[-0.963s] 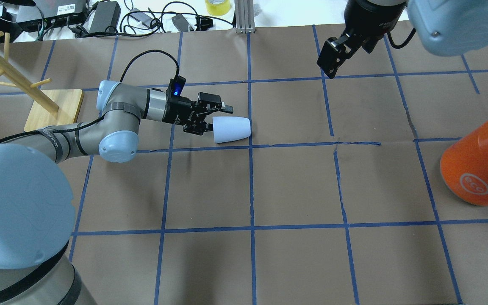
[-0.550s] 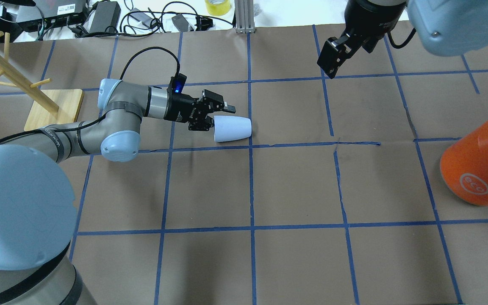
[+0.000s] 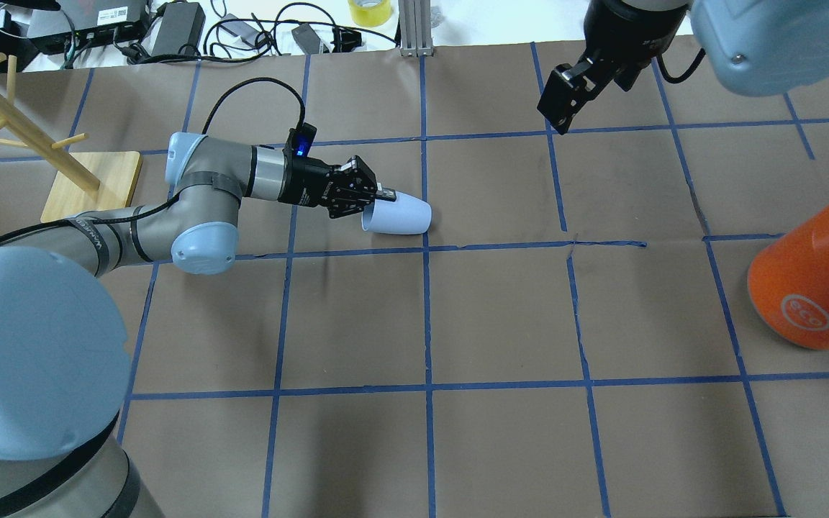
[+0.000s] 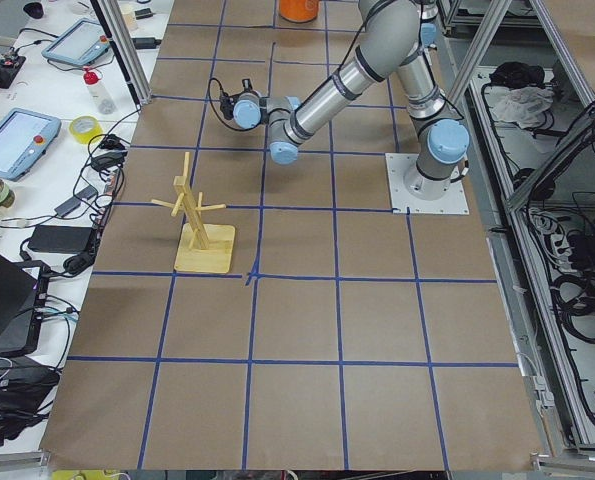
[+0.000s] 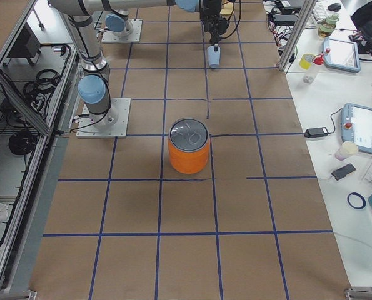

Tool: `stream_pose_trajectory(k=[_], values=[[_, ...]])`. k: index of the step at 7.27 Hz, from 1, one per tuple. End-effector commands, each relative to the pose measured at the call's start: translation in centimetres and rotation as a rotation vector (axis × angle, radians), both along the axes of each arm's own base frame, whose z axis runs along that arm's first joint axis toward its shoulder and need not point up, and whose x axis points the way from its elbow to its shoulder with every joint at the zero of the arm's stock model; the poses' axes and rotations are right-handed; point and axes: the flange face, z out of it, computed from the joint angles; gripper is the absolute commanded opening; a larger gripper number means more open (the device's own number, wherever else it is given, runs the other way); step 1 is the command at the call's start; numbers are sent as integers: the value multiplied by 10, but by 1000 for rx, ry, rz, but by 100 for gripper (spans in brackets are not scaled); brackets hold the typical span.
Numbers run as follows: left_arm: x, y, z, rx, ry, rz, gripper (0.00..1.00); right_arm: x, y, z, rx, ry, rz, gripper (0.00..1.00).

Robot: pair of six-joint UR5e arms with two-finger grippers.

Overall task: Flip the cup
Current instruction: 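Close the left gripper on the cup rim, then lift the cup with the left gripper and rotate it upright toward the wooden stand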

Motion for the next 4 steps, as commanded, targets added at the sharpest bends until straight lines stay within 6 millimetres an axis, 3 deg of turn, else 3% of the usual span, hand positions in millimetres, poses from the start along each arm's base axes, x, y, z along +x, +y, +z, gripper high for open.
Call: stream_pose_trajectory(k=[1,2,4], values=[[-4,-8,47,84,5,117,0,0,-1,-1,2,-2,1,100],[-7,-18,85,49,-77,167,0,1,0,-1,2,-2,2,100],[-6,-25,106,-20,-311,215,0,1,-2,-1,-4,-2,1,100]])
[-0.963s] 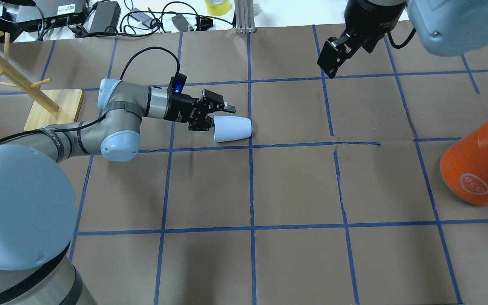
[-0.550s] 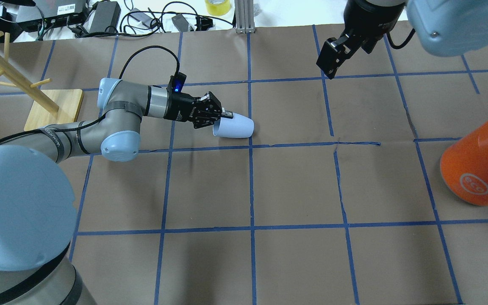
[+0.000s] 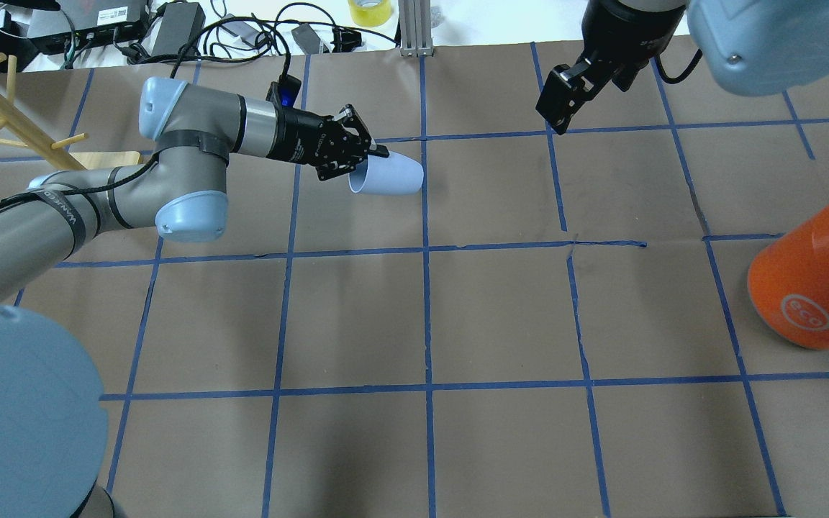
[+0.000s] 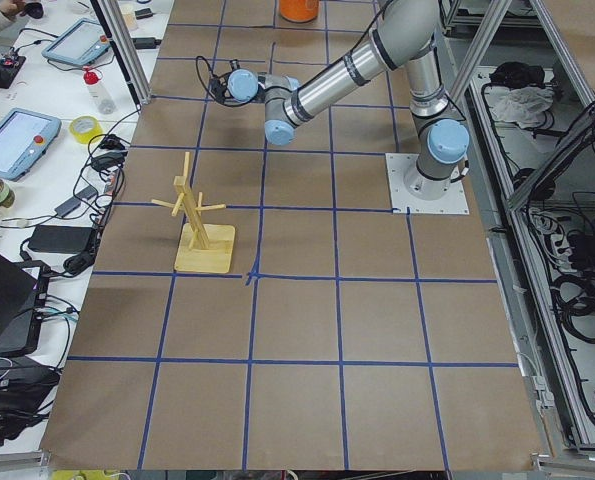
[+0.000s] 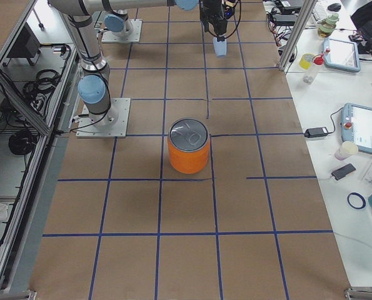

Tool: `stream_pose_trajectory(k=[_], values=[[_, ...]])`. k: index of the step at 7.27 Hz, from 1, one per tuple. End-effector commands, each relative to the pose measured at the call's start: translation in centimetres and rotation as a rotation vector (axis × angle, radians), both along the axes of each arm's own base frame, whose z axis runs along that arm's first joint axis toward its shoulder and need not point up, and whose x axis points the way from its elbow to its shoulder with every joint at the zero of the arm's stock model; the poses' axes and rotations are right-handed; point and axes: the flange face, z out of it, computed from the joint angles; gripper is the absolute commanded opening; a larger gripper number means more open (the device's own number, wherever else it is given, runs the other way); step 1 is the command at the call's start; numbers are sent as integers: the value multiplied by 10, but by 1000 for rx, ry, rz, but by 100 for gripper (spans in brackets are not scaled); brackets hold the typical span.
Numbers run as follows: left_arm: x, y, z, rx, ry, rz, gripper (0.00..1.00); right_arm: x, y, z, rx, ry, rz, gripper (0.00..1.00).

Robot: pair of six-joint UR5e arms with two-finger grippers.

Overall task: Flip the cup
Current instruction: 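Lift the cup with the left gripper and rotate it upright toward the wooden stand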

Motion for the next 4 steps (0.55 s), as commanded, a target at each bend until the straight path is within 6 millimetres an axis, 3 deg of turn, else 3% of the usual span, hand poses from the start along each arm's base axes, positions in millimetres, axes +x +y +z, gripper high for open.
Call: stream_pose_trajectory(k=[1,3,4], values=[[11,-11,24,-32,-294,58,0,0,0,0,-2,0,0,100],[33,-15,41,-44,-648,-35,0,0,0,-1,3,0,-2,100],[53,-15,40,-53,-777,-123,0,0,0,-1,3,0,-2,100]])
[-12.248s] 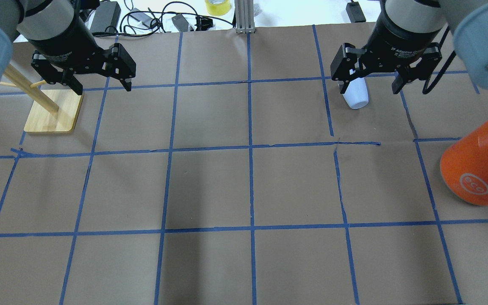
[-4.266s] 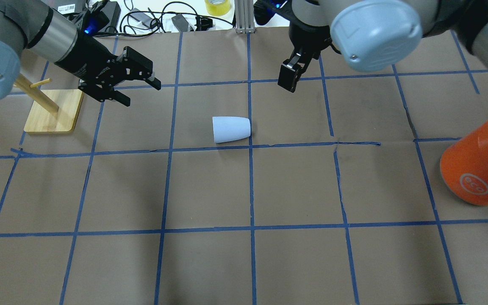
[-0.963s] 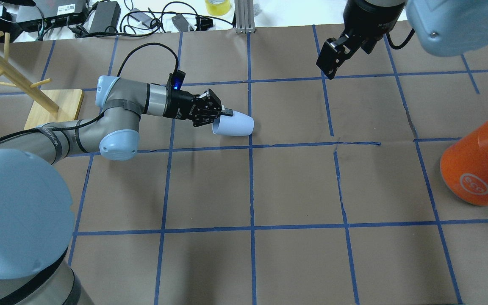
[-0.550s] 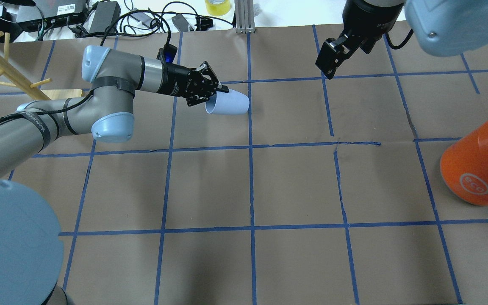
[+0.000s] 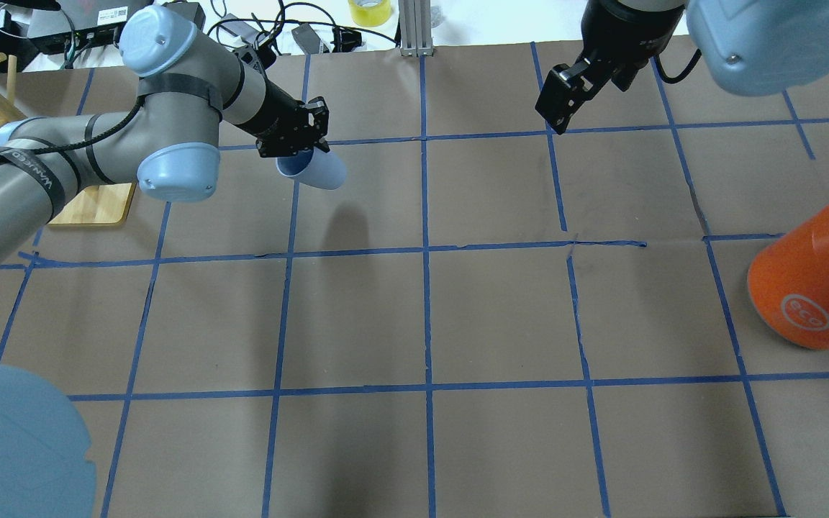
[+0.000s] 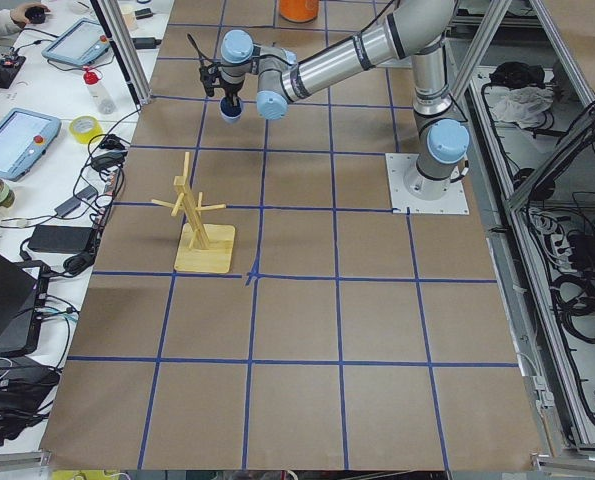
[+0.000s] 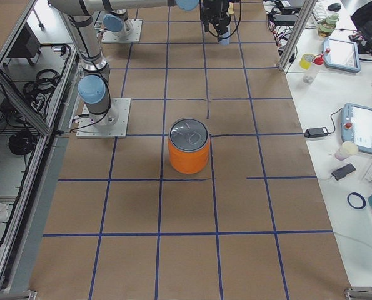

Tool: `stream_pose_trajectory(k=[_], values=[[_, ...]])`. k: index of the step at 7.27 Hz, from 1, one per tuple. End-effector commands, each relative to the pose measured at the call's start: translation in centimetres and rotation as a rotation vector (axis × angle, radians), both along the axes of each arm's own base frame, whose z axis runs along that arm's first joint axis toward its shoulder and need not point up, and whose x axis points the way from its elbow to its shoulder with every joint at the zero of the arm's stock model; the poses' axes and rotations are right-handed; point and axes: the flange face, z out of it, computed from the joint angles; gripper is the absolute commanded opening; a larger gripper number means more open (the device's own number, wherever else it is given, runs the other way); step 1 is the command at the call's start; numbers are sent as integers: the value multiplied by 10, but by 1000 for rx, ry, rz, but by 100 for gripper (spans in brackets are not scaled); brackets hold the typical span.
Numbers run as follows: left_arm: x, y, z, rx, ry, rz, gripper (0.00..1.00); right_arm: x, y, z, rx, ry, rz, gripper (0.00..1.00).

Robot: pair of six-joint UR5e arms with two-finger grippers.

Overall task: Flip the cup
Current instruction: 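Lift the cup with the left gripper and rotate it upright toward the wooden stand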

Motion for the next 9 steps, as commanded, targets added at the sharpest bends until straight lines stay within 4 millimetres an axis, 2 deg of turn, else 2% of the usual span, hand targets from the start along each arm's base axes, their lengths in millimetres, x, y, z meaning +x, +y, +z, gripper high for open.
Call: stream_pose_trajectory(k=[1,2,3,5,6,7,9], values=[[40,-8,8,2,-259,-174,0,1,0,0,1,0,1,100],[69,-20,7,4,-333,-229,0,1,0,0,1,2,2,100],[88,-32,2,12,-418,-307,0,1,0,0,0,-2,1,100],[94,-46,-4,19,-477,-355,0,1,0,0,1,-1,1,100],[93,-50,-14,20,-477,-462,0,1,0,0,-2,0,3,100],[85,-53,-31,7,-400,-527,0,1,0,0,-3,-2,3,100],[83,-52,-49,28,-375,-552,0,1,0,0,-3,-2,4,100]])
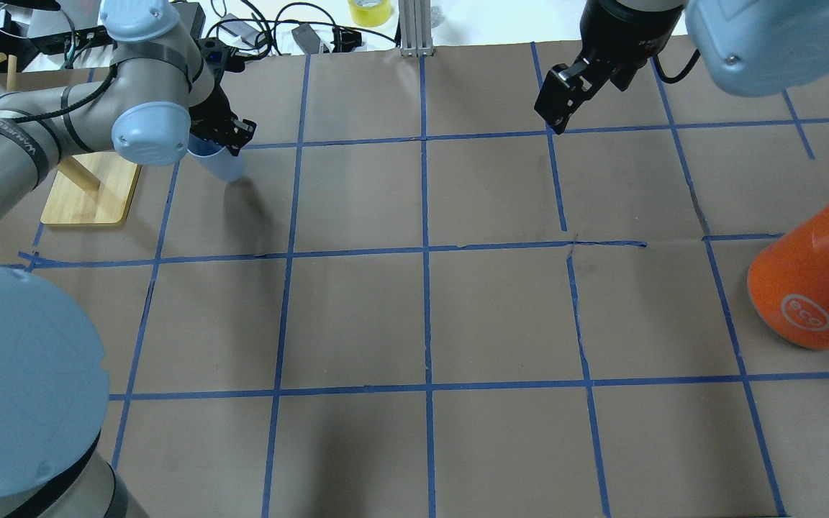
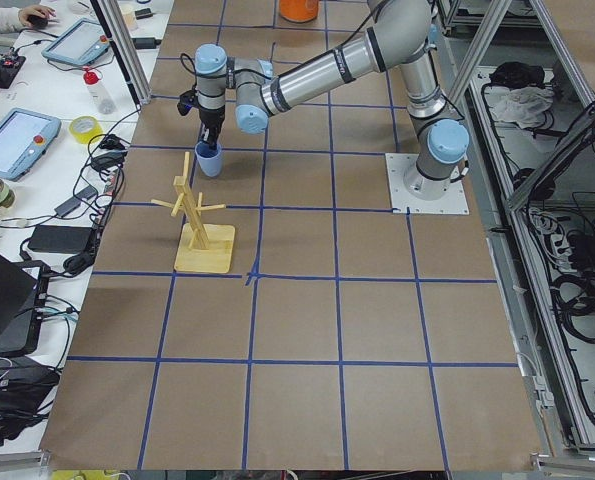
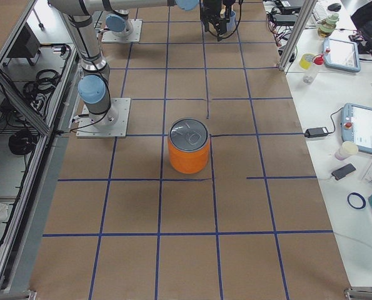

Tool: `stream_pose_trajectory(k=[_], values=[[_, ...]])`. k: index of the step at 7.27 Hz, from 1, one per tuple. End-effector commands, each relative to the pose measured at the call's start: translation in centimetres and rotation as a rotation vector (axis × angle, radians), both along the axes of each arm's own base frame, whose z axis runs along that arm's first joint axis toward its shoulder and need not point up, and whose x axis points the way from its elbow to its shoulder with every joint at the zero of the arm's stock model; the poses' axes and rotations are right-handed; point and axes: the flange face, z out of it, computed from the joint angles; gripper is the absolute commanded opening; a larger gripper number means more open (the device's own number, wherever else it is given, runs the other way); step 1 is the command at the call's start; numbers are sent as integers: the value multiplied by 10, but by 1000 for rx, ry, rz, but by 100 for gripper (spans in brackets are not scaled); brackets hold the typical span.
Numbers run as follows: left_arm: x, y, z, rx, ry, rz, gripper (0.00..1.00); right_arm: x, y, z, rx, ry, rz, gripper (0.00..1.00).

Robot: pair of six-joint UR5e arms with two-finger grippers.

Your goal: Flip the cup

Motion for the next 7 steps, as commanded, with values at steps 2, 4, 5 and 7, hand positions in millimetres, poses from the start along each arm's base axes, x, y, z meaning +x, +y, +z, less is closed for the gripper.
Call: stream_pose_trajectory(k=[2,4,5,7], values=[[0,-3,-8,11,9,-28,0,0,0,0,0,-2,-2,100],[3,-3,-10,20,-2,-20,0,1,0,0,0,0,1,100],[6,-2,-14,30,-22,-19,0,0,0,0,-2,-2,-1,100],[7,0,-11,49,-38,-16,0,1,0,0,0,-1,-1,100]])
